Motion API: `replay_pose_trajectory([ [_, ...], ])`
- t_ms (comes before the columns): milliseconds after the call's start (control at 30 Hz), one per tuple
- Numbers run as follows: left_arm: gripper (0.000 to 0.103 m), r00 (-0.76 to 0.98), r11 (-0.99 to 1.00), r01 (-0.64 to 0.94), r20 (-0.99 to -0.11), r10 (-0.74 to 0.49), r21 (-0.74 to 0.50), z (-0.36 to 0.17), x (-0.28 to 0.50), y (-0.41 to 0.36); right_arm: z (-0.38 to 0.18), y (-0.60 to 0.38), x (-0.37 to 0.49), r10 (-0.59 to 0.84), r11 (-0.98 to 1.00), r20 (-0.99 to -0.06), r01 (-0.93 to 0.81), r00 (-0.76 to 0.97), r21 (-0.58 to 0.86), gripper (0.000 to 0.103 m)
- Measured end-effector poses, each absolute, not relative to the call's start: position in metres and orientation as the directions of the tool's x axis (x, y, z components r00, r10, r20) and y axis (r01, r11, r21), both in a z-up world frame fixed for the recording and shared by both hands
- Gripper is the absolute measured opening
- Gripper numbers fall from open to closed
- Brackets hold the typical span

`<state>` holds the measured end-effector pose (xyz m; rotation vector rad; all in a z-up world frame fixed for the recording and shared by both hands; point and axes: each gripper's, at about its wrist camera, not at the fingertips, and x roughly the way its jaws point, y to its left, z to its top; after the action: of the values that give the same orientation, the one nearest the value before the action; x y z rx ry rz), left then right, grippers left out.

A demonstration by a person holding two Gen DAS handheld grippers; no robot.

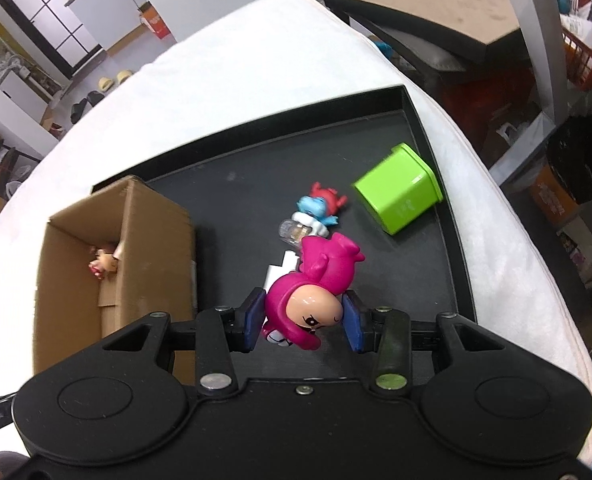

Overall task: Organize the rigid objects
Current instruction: 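Grasp the pink figure with the right gripper and lift it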

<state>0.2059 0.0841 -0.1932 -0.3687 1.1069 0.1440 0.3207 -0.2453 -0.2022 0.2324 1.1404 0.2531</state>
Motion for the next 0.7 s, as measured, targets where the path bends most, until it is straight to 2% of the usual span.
replay_pose_trajectory([
  [200, 0.01, 0.452, 0.93, -0.289, -0.889, -0.075, -0.225, -0.193, 0.206, 0.084, -0.182, -0.232, 0.32, 0.359, 0.932, -0.838, -0.106, 0.41, 0.347, 0.041],
  [700, 0.01, 0.456, 0.925, -0.286, -0.885, -0.098, -0.25, -0.194, 0.205, 0.091, -0.148, -0.188, 0.319, 0.375, 0.927, -0.805, -0.195, 0.461, 0.32, 0.041],
])
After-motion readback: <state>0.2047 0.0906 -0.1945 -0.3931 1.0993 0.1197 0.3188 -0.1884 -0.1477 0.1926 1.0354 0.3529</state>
